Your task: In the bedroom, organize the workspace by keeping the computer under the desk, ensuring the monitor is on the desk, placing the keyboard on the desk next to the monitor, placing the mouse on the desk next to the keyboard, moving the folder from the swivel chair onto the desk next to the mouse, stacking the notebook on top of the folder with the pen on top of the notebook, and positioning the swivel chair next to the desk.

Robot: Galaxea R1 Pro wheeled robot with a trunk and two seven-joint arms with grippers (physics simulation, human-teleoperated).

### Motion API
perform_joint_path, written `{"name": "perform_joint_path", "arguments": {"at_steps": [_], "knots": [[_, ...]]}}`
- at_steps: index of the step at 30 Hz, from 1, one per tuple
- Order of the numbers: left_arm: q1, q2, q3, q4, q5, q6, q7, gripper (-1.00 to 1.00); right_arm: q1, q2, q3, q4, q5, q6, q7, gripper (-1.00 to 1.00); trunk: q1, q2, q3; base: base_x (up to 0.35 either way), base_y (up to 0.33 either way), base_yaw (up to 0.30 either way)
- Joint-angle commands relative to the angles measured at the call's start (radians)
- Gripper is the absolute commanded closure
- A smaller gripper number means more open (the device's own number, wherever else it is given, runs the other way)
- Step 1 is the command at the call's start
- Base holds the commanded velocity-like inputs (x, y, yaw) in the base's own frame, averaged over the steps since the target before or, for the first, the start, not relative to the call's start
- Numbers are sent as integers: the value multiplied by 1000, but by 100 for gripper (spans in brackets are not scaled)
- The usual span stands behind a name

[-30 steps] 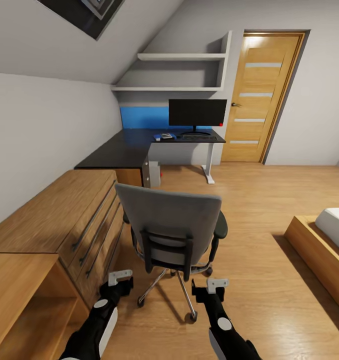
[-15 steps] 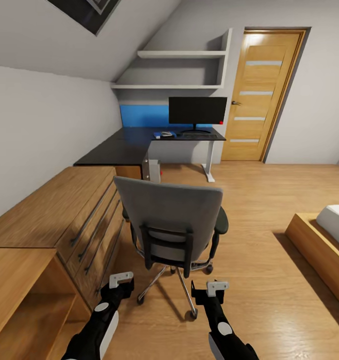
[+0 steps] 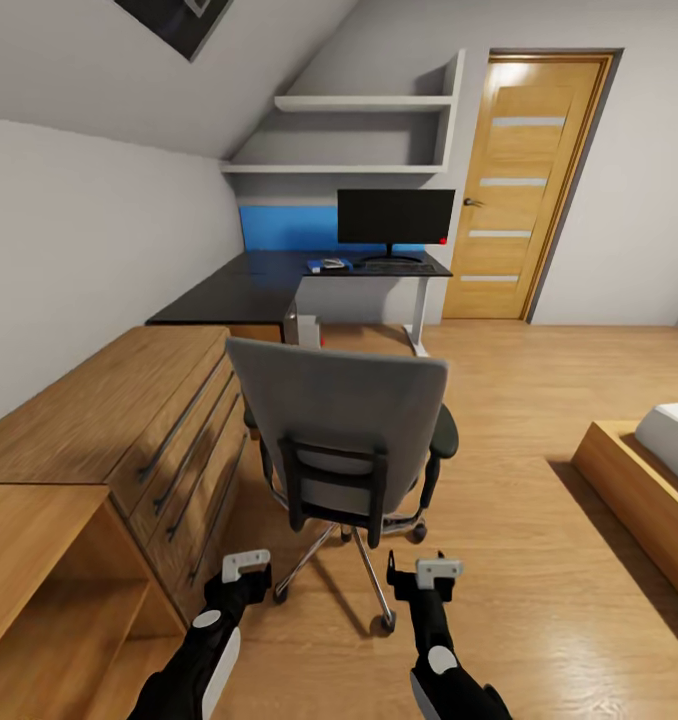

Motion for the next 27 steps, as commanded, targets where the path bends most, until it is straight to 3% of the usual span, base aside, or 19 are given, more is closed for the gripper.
{"name": "perform_joint_path", "arguments": {"at_steps": [1,5,9,22,27], "knots": [[0,-1,3,-2,-5,6,0,-100,-1,0,15,1,9,-3,-23,-100,4,-8,-4,0,0,0],[0,-2,-1,-2,-5,5,1,-100,-1,0,118,1,8,-14,-83,-100,19,-36,-17,0,0,0],[0,-2,-3,-2,-5,5,2,-100,-1,0,161,0,6,-14,-98,-100,34,-64,-29,0,0,0],[0,-3,-4,-2,-5,5,1,-100,-1,0,185,0,4,-14,-70,-100,84,-155,-70,0,0,0],[0,-6,-34,-2,-4,6,6,-100,-1,0,193,-4,4,-10,-20,-100,103,-190,-86,0,0,0]]}}
